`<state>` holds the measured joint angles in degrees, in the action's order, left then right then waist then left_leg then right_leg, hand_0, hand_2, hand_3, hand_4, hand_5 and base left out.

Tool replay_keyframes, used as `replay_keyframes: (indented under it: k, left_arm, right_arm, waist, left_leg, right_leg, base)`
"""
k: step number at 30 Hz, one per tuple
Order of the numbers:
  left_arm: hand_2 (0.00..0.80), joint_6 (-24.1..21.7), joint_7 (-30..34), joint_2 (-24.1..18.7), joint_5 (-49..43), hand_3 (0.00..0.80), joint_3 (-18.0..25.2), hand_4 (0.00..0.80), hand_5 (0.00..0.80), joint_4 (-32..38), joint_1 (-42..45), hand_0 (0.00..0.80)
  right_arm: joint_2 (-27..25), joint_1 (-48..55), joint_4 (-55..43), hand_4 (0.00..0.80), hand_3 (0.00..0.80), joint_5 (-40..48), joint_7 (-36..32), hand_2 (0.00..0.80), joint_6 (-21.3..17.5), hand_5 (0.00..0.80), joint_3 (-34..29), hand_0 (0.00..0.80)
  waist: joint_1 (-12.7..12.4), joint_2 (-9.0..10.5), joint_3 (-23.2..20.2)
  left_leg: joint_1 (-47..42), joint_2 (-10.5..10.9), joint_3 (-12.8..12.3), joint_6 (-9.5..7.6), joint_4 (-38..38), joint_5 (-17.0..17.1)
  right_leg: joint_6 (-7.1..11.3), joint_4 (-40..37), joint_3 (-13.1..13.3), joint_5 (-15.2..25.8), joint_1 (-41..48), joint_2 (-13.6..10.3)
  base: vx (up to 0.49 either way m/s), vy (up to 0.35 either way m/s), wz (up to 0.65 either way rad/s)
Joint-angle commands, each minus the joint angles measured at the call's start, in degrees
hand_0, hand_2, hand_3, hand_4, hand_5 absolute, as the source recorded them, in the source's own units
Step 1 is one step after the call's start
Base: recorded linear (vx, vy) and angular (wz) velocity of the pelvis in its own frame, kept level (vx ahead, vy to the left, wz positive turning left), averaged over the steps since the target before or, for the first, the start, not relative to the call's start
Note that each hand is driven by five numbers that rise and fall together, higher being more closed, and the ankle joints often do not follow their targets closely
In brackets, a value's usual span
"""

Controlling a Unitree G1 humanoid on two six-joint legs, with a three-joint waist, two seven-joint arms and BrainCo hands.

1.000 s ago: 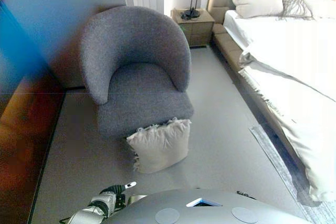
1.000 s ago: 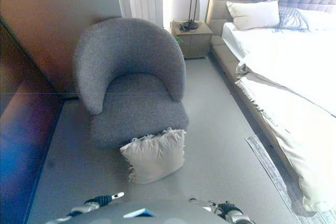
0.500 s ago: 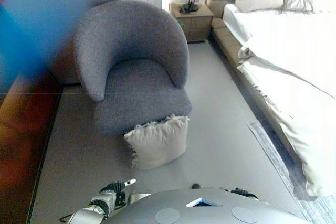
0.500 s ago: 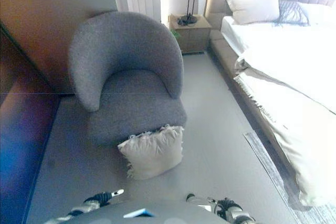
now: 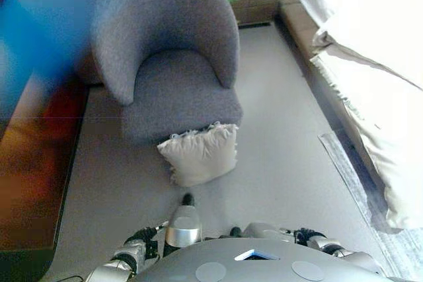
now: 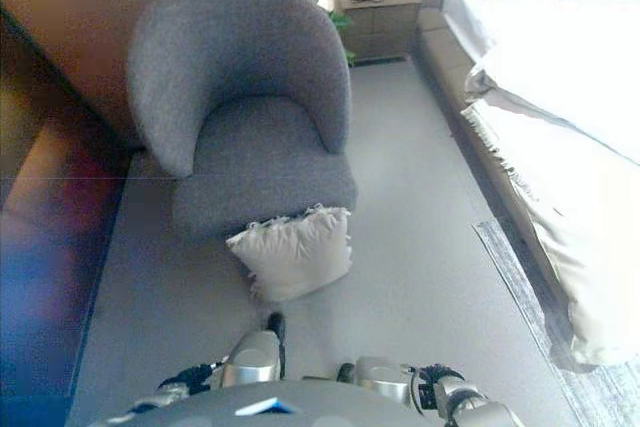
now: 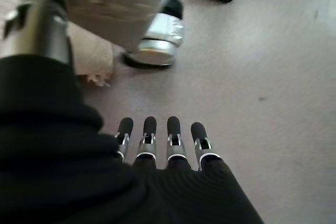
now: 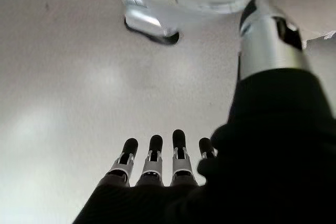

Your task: Pick up the cushion and take it to the sofa

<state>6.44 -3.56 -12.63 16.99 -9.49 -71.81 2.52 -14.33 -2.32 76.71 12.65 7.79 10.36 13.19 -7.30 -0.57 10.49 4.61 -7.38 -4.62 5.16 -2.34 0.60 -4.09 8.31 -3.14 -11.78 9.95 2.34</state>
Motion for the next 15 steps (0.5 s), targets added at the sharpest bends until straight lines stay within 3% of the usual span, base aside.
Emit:
replay_keyframes:
  k: [1, 3, 5, 7, 10, 12, 14, 15]
  left_arm:
    - [0.000, 0.6, -0.7, 0.6, -2.0, 0.000, 0.5, 0.000, 0.000, -1.2, -0.7, 0.000]
    - [0.000, 1.3, -3.0, 0.2, -1.6, 0.000, 0.5, 0.000, 0.000, -1.7, -1.5, 0.000]
    - [0.000, 0.7, -1.2, -0.9, -0.2, 0.000, 1.2, 0.000, 0.000, -1.9, -1.9, 0.000]
    - [0.000, -1.5, 1.5, -2.1, -1.5, 0.000, 1.2, 0.000, 0.000, -1.4, -2.2, 0.000]
    - [0.000, -1.4, 1.9, -3.6, -1.6, 0.000, -0.1, 0.000, 0.000, -0.3, -3.0, 0.000]
    - [0.000, -0.7, 2.0, -4.3, -1.9, 0.000, -0.7, 0.000, 0.000, 0.3, -4.0, 0.000]
    - [0.000, -0.3, 3.4, -5.0, -2.6, 0.000, -2.1, 0.000, 0.000, 0.9, -6.2, 0.000]
    - [0.000, -0.2, 3.7, -5.1, -2.1, 0.000, -3.3, 0.000, 0.000, 1.3, -7.6, 0.000]
  right_arm:
    - [0.4, 1.1, 0.5, 0.000, 0.000, -1.5, 1.4, 0.000, -0.1, 0.000, -1.1, 0.000]
    - [1.1, 1.6, 1.1, 0.000, 0.000, -1.2, 1.6, 0.000, -1.2, 0.000, -1.6, 0.000]
    - [1.6, 1.9, 1.0, 0.000, 0.000, -1.6, 1.4, 0.000, -1.9, 0.000, -2.2, 0.000]
    - [1.8, 2.5, 0.3, 0.000, 0.000, -1.6, 1.2, 0.000, -3.1, 0.000, -2.7, 0.000]
    - [1.9, 2.4, -1.6, 0.000, 0.000, -4.2, 0.8, 0.000, -5.2, 0.000, -2.5, 0.000]
    - [1.7, 1.9, -2.4, 0.000, 0.000, -5.0, 1.4, 0.000, -6.1, 0.000, -1.5, 0.000]
    - [1.4, 0.4, -3.8, 0.000, 0.000, -4.7, 1.6, 0.000, -5.9, 0.000, -0.4, 0.000]
    - [1.2, -0.2, -4.8, 0.000, 0.000, -3.0, 2.6, 0.000, -5.1, 0.000, 0.0, 0.000]
  waist:
    - [0.9, 0.26, -2.2]
    - [1.3, 0.92, -2.2]
    - [1.1, 2.05, -2.7]
    - [0.5, 3.32, -4.0]
    - [0.7, 3.25, -4.8]
    - [1.0, 2.78, -4.9]
    - [1.8, 2.42, -4.3]
    - [2.5, 2.23, -3.3]
  left_leg:
    - [4.8, -0.7, -3.4, -0.72, 1.8, 6.4]
    - [5.2, -0.4, -3.1, -1.44, 4.6, 5.4]
    - [5.6, 1.1, -2.3, -3.03, 7.4, 3.4]
    - [6.0, 3.4, -2.0, -5.69, 7.9, 1.6]
    - [3.8, 5.5, -0.6, -8.12, 6.3, 0.0]
    - [2.1, 5.8, -0.1, -8.32, 5.5, -0.4]
    - [0.2, 6.2, 0.0, -7.71, 4.2, -0.3]
    - [-1.5, 6.3, -0.1, -6.92, 3.6, -1.4]
  right_leg:
    - [4.43, 1.1, -1.9, -4.3, 6.2, -2.3]
    - [5.64, 4.3, -2.9, -5.4, 5.6, -3.5]
    - [7.13, 8.7, -3.1, -3.6, 4.7, -4.7]
    - [9.70, 15.4, -2.7, 2.0, 3.3, -5.4]
    - [12.71, 27.4, -2.1, 9.6, -5.7, -6.2]
    - [12.47, 27.0, -3.2, 10.4, -10.8, -7.2]
    - [11.66, 19.7, -5.5, 10.0, -14.7, -9.2]
    - [11.67, 14.5, -6.5, 10.8, -17.2, -12.6]
  base:
    - [0.501, 0.116, -0.36]
    - [0.558, 0.082, -0.23]
    - [0.576, 0.063, -0.15]
    - [0.489, 0.064, -0.35]
    - [0.371, 0.031, -0.12]
    - [0.244, -0.050, -0.09]
    - [0.195, -0.151, 0.09]
    - [0.104, -0.222, 0.09]
